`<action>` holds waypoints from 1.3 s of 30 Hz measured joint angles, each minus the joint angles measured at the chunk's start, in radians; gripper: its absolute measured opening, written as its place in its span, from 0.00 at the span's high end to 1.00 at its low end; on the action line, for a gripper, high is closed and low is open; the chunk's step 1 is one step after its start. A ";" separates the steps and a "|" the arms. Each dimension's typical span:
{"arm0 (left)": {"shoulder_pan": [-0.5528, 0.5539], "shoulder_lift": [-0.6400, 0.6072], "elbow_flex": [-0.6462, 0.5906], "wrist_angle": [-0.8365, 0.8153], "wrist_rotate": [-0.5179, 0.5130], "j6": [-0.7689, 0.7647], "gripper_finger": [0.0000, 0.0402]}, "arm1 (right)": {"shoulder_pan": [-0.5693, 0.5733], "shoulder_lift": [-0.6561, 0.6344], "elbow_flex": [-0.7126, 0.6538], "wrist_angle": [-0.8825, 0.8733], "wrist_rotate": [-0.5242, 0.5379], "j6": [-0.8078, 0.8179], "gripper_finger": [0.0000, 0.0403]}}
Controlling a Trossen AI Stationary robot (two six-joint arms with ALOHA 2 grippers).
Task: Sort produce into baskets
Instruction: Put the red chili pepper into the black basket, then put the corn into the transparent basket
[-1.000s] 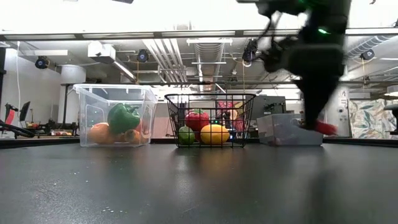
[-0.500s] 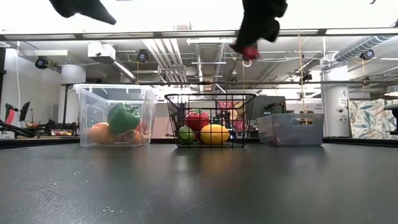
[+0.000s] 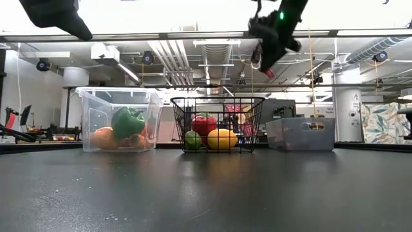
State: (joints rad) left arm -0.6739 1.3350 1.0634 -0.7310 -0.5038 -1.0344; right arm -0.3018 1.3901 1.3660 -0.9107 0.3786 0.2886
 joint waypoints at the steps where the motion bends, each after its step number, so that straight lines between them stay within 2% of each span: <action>1: 0.000 0.000 0.000 0.000 0.001 0.000 0.22 | -0.043 0.003 -0.005 -0.003 0.000 0.000 0.95; 7: 0.000 0.000 0.000 -0.022 0.034 -0.010 0.22 | -0.263 0.043 -0.071 -0.003 -0.012 0.011 0.95; 13: 0.000 0.000 0.000 -0.064 0.061 -0.052 0.22 | -0.362 0.091 -0.153 0.037 -0.012 -0.002 0.95; 18: 0.000 0.000 0.000 -0.071 0.062 -0.066 0.22 | -0.377 0.125 -0.180 0.080 -0.014 -0.004 0.92; 27: 0.000 0.000 0.000 -0.071 0.061 -0.083 0.22 | -0.375 0.140 -0.188 0.110 -0.015 -0.013 0.74; 32: 0.000 0.003 0.000 -0.070 0.060 -0.086 0.22 | -0.374 0.119 -0.187 0.106 -0.024 -0.012 0.67; 35: 0.000 0.015 0.000 -0.071 0.060 -0.094 0.22 | -0.363 0.100 -0.184 0.099 -0.075 -0.011 0.64; 39: 0.000 0.040 0.000 -0.071 0.060 -0.093 0.22 | -0.307 0.048 -0.180 0.095 -0.099 0.020 0.62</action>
State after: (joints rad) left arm -0.6739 1.3751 1.0634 -0.8017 -0.4435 -1.1278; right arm -0.6088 1.4386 1.1862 -0.8153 0.2798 0.3088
